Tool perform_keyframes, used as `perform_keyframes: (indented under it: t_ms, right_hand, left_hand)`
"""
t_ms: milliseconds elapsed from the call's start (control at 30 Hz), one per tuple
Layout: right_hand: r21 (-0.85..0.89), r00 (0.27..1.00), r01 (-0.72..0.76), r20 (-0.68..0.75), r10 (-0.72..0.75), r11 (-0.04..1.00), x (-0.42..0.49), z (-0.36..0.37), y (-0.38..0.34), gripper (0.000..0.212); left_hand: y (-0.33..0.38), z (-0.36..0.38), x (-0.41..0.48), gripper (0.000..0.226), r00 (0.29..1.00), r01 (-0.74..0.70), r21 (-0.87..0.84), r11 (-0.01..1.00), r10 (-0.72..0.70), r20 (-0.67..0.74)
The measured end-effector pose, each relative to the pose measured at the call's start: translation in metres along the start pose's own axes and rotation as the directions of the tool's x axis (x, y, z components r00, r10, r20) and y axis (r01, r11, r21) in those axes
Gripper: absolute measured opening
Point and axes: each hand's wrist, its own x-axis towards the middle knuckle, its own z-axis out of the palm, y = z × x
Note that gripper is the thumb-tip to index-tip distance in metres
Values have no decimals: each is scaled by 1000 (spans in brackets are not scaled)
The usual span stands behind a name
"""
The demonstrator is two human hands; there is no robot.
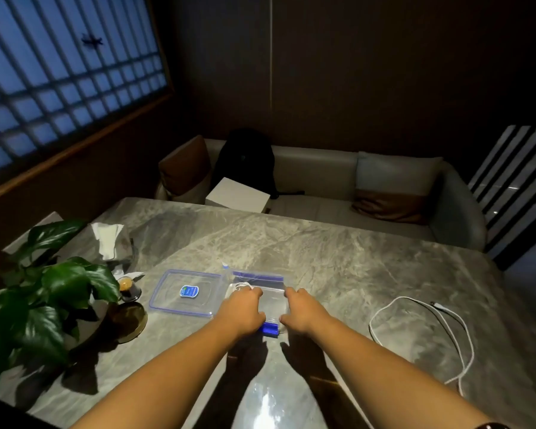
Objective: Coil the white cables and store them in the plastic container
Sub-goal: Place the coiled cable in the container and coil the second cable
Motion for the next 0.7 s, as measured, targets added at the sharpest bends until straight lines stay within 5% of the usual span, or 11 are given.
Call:
perform_keyframes:
  t_ms: [700]
  right_hand:
    - [308, 868, -459, -48, 495, 834, -126, -37, 224, 61]
  left_hand:
    - [207, 104, 27, 45, 895, -388, 15, 922, 373, 246]
